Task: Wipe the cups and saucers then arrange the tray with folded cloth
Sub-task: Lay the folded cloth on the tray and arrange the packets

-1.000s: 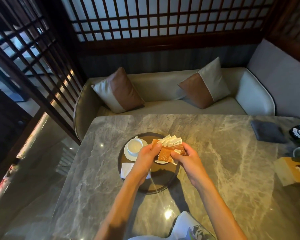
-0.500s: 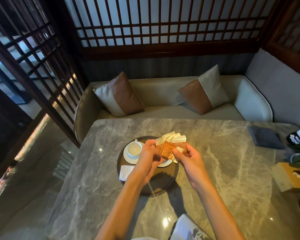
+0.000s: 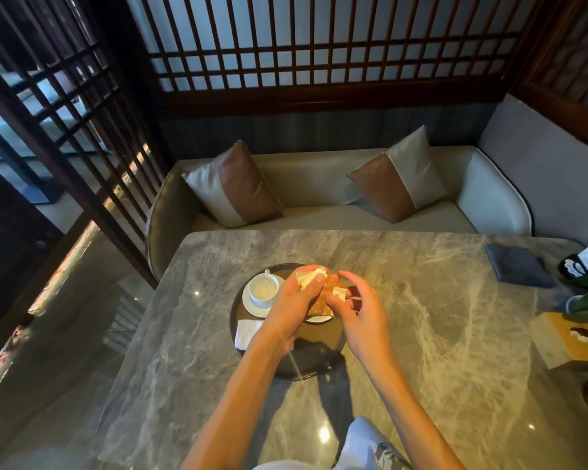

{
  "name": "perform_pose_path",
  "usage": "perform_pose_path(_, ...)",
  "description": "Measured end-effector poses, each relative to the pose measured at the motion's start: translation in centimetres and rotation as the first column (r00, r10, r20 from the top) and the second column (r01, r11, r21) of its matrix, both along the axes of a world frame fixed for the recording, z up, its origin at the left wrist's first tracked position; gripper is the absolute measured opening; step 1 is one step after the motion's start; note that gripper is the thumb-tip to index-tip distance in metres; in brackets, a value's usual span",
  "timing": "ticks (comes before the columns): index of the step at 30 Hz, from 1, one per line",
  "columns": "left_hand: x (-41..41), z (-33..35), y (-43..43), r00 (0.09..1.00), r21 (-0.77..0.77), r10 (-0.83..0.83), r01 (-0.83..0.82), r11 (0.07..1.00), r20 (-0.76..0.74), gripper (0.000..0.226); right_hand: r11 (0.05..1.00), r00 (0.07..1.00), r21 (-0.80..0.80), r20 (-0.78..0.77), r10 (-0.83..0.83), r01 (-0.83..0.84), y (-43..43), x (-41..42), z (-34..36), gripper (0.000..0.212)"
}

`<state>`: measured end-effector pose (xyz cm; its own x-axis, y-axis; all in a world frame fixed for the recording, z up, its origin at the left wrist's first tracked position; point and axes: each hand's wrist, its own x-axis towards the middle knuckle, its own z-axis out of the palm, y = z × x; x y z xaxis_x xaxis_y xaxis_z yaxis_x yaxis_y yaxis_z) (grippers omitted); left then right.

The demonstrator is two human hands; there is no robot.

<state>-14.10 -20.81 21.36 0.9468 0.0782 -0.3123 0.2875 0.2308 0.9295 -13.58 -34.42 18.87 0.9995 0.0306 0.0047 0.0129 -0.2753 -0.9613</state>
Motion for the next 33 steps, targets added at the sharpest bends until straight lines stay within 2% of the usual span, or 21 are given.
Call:
perform_pose_path(3,-0.1,0.0,-0.2,0.999,-0.115,0.022,-0.025,0.993,-0.032,0.033,0.978,0.991,0.18,-0.108,-0.083,0.102,-0.1,0.2,0.1,0.034)
perform_pose_path(7,-0.2,0.0,-0.4,0.991,-0.236,0.084,-0.105,0.966,-0.1,0.032,0.984,0.988,0.101,0.025,-0.151,0.148,-0.8,0.1,0.1,0.031)
perform_pose_path(9,-0.2,0.1,-0.3,0.991,-0.235,0.063,-0.089,0.968,-0.116,0.029,0.99,0.992,0.112,0.082,-0.1,0.091,-1.3,0.3,0.4,0.036)
perform_pose_path(11,-0.3,0.3,0.0,0.992,-0.231,-0.04,0.012,0.973,-0.119,0.031,0.996,0.991,0.078,0.127,0.031,-0.041,-1.9,0.7,0.8,0.04)
perform_pose_path(13,-0.5,0.4,0.4,0.971,-0.235,-0.214,0.185,0.954,-0.107,0.036,0.987,0.977,-0.025,0.141,0.16,-0.158,-2.2,1.1,1.0,0.041)
perform_pose_path(16,-0.9,0.1,0.4,0.912,-0.129,-0.407,0.397,0.908,-0.052,0.035,0.961,0.957,-0.099,0.112,0.267,-0.257,-2.1,0.9,1.0,0.046)
perform_pose_path(18,-1.0,-0.2,0.4,0.906,-0.075,-0.419,0.415,0.907,-0.053,0.032,0.954,0.955,-0.097,0.07,0.29,-0.283,-1.9,0.8,1.0,0.047)
perform_pose_path(21,-1.1,-0.2,0.6,0.898,-0.103,-0.434,0.427,0.899,-0.066,0.019,0.955,0.953,-0.078,0.086,0.291,-0.285,-2.0,0.7,1.0,0.041)
perform_pose_path(23,-1.1,0.0,0.8,0.894,-0.121,-0.439,0.427,0.896,-0.094,0.019,0.939,0.938,-0.106,0.084,0.335,-0.326,-2.5,0.6,1.2,0.042)
perform_pose_path(25,-1.0,0.1,0.8,0.897,-0.139,-0.429,0.414,0.9,-0.108,0.018,0.885,0.892,-0.15,0.041,0.45,-0.44,-3.0,0.4,1.3,0.049)
perform_pose_path(27,-0.8,0.0,0.8,0.904,-0.093,-0.41,0.401,0.911,-0.12,0.015,0.783,0.81,-0.249,-0.011,0.586,-0.57,-3.0,0.0,1.3,0.074)
perform_pose_path(29,-0.8,0.0,0.5,0.905,-0.025,-0.401,0.402,0.915,-0.144,0.012,0.686,0.754,-0.402,-0.019,0.656,-0.607,-2.5,-0.5,1.1,0.094)
perform_pose_path(33,-1.0,0.0,0.0,0.912,-0.051,-0.383,0.38,0.924,-0.145,0.01,0.697,0.757,-0.39,0.001,0.653,-0.601,-1.9,-0.8,1.4,0.098)
